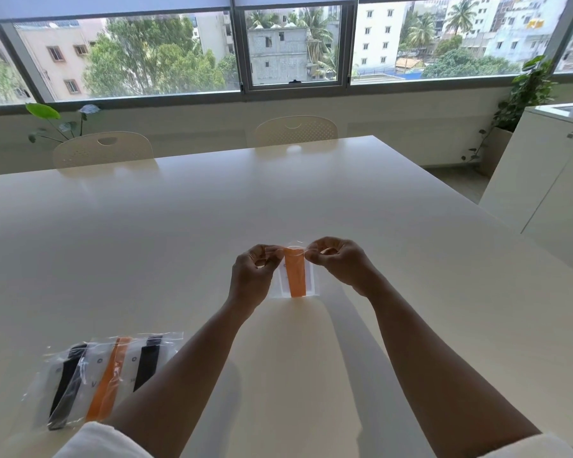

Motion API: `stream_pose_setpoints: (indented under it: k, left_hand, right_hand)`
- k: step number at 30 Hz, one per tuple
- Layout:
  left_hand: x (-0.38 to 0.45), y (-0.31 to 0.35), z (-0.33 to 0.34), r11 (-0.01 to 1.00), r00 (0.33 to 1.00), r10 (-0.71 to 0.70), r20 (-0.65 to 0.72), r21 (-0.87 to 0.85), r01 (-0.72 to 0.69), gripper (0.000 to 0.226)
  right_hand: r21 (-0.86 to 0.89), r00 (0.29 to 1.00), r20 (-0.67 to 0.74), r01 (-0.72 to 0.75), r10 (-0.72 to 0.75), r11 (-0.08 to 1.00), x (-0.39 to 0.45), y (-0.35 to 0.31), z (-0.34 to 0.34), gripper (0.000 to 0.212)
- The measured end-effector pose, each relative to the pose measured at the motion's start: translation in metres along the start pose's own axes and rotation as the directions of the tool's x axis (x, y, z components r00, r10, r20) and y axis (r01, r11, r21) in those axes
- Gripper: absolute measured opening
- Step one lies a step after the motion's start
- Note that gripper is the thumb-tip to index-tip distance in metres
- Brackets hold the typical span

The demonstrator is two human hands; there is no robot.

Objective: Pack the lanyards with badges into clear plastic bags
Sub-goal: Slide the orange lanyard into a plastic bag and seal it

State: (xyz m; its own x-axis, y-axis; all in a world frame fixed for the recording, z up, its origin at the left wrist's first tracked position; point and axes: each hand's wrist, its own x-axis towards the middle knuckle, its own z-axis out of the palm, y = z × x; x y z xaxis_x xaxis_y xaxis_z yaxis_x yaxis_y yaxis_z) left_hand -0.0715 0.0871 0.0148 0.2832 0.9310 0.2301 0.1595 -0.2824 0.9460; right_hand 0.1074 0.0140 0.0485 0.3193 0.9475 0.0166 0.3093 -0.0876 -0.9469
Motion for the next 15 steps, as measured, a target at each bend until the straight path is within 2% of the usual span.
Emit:
stream_pose_setpoints:
  k: [9, 15]
  left_hand:
    - [0.0002, 0.0078, 0.0012, 0.998, 1.000, -0.022, -0.017, 0.059, 0.023, 0.006]
    - [0.0017, 0.0071, 0.0040, 0.997, 0.999, -0.014, -0.039, 0.075, 0.017, 0.008]
  right_hand:
    - [-0.001, 1.000, 0.009, 0.026, -0.026, 1.000, -0.0002, -0.0013, 0.0009, 0.020]
    - [-0.022, 1.000, -0.018, 0.005, -0.006, 1.000, 0.0021, -0.0054, 0.0030, 0.015]
